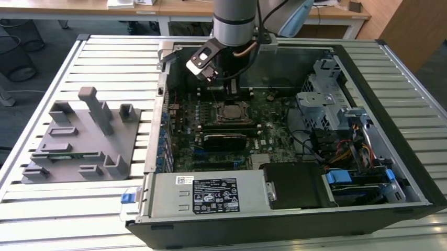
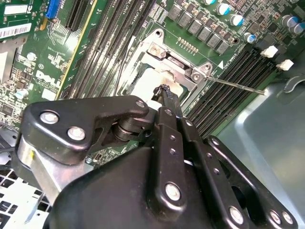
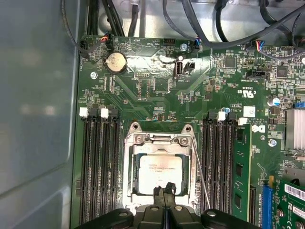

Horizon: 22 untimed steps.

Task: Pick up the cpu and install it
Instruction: 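Install the first cpu locking lever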

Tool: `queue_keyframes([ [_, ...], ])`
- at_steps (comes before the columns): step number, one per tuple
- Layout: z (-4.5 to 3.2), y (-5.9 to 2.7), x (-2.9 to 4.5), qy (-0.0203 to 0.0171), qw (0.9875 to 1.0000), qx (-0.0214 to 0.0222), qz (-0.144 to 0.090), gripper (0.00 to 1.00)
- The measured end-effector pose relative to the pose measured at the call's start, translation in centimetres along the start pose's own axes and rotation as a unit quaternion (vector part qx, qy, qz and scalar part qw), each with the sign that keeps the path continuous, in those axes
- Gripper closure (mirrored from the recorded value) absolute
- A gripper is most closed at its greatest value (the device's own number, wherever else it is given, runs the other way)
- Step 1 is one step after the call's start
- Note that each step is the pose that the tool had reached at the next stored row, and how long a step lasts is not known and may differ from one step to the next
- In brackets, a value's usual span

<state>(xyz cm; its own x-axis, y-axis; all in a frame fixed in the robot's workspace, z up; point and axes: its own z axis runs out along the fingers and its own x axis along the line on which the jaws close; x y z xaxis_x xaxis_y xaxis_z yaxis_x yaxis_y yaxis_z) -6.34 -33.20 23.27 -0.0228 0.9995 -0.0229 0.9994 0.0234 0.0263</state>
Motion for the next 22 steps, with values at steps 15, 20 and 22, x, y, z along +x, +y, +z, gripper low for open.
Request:
queue_keyframes([
  [15,-3.18,0.09,-0.07,0.0000,1.0000,0.0001,0.000,0.89],
  [20,-3.68,0.10,-0.08,-0.0001,1.0000,0.0002,0.000,0.89],
  [22,-3.68,0.10,-0.08,-0.0002,1.0000,0.0002,0.000,0.89],
])
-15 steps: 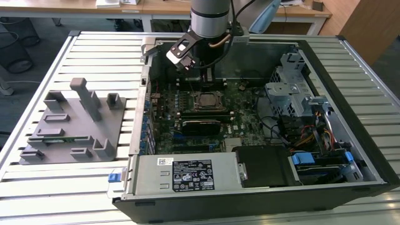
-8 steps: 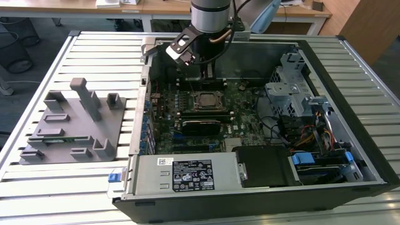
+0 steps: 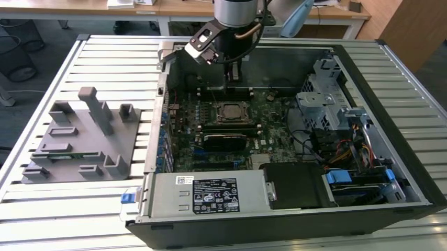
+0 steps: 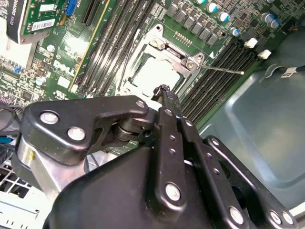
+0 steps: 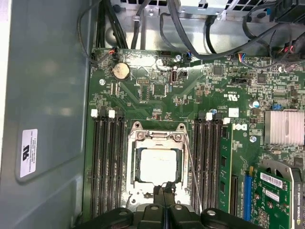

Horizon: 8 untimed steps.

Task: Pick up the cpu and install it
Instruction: 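Install the first cpu locking lever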

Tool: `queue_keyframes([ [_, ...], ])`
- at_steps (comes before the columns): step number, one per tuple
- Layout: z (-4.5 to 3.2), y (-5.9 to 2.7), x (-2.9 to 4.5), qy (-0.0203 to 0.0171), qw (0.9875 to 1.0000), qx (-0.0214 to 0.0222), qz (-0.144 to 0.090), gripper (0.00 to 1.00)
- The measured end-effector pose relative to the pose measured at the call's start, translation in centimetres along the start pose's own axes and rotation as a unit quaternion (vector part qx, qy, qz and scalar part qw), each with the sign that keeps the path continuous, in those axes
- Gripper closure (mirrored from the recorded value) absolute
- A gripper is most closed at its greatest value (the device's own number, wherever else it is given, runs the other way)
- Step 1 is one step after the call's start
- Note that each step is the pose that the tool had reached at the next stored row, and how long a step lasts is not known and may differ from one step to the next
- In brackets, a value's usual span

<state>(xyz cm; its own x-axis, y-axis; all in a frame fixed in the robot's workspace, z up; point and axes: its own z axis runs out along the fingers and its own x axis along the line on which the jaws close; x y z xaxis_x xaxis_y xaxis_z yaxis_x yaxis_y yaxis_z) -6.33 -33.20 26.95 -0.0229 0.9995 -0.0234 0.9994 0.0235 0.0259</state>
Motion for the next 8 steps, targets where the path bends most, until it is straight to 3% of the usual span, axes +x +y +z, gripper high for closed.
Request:
queue_keyframes([
  [4,-0.01,-0.01,-0.01,-0.0002,1.0000,0.0001,-0.002,0.89],
  [8,0.00,0.00,-0.01,0.0007,0.9994,-0.0007,-0.035,0.89],
])
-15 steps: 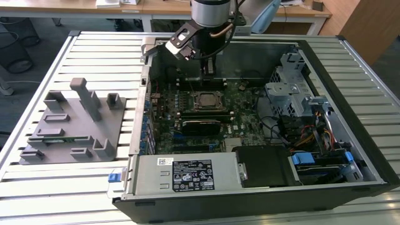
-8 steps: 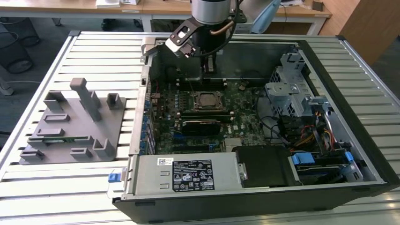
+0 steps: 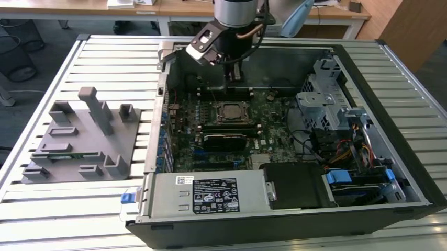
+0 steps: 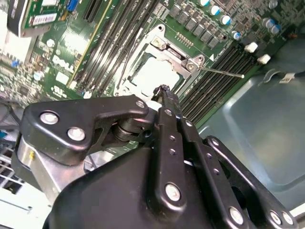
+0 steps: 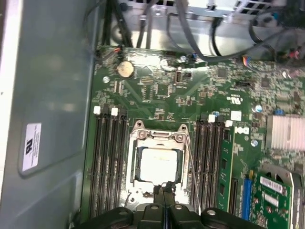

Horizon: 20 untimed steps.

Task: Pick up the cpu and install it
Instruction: 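Install the first cpu locking lever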

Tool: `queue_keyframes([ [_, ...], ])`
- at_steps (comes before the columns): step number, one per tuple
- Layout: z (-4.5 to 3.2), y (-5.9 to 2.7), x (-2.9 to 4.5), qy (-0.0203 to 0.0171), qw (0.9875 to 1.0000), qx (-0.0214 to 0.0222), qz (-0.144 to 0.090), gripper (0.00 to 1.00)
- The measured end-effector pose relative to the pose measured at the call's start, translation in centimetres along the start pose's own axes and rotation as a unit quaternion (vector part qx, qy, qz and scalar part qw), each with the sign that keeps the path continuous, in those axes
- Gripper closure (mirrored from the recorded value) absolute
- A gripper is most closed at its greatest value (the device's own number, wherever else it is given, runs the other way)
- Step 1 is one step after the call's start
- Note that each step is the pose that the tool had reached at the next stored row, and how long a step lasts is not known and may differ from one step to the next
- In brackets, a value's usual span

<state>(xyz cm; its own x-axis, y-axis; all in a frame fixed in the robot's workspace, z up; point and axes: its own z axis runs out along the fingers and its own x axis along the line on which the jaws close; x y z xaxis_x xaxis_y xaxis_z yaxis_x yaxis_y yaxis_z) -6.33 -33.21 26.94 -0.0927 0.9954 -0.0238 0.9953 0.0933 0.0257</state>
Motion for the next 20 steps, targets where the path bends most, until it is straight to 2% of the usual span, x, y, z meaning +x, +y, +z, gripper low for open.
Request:
queue_keyframes([
  [2,0.02,0.00,0.00,0.0005,0.9998,-0.0004,-0.018,0.89],
  [5,0.05,0.00,0.00,0.0012,0.9990,-0.0011,-0.046,0.89],
  [10,0.15,0.00,0.00,0.0023,0.9959,-0.0022,-0.091,0.89],
  [12,0.23,-0.01,0.01,0.0028,0.9941,-0.0026,-0.109,0.89],
  [15,0.30,-0.01,0.01,0.0033,0.9907,-0.0032,-0.136,0.89],
  [18,0.34,-0.01,0.01,0.0036,0.9867,-0.0037,-0.163,0.89],
  [20,0.35,0.00,0.01,0.0032,0.9835,-0.0040,-0.181,0.89],
])
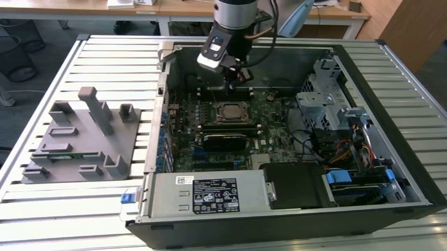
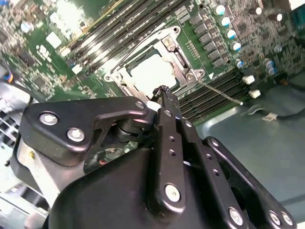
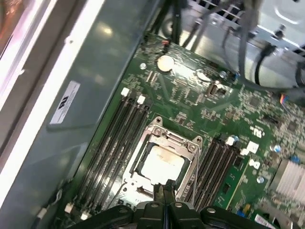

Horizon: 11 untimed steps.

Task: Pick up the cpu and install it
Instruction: 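Install the first cpu locking lever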

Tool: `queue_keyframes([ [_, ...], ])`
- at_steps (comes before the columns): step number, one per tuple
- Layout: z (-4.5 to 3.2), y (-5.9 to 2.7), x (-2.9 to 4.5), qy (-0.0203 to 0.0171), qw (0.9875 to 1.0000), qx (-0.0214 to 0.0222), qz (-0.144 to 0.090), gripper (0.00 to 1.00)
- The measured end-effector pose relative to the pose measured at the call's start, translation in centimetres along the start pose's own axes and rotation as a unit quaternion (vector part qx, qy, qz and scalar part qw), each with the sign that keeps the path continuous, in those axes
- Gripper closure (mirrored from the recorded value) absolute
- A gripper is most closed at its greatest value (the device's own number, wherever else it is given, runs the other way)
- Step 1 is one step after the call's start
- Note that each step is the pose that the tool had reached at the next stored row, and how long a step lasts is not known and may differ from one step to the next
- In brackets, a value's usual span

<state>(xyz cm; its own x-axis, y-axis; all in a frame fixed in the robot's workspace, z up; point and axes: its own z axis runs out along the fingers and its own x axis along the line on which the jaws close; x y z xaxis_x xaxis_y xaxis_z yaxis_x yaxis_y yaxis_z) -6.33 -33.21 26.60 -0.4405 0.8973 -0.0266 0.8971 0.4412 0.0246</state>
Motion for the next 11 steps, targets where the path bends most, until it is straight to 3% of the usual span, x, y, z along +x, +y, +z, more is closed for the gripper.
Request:
queue_keyframes([
  [6,-0.01,-0.02,0.01,-0.0032,0.9987,0.0009,-0.051,0.89],
  [11,0.02,-0.02,0.01,-0.0024,0.9953,-0.0005,-0.097,0.89],
])
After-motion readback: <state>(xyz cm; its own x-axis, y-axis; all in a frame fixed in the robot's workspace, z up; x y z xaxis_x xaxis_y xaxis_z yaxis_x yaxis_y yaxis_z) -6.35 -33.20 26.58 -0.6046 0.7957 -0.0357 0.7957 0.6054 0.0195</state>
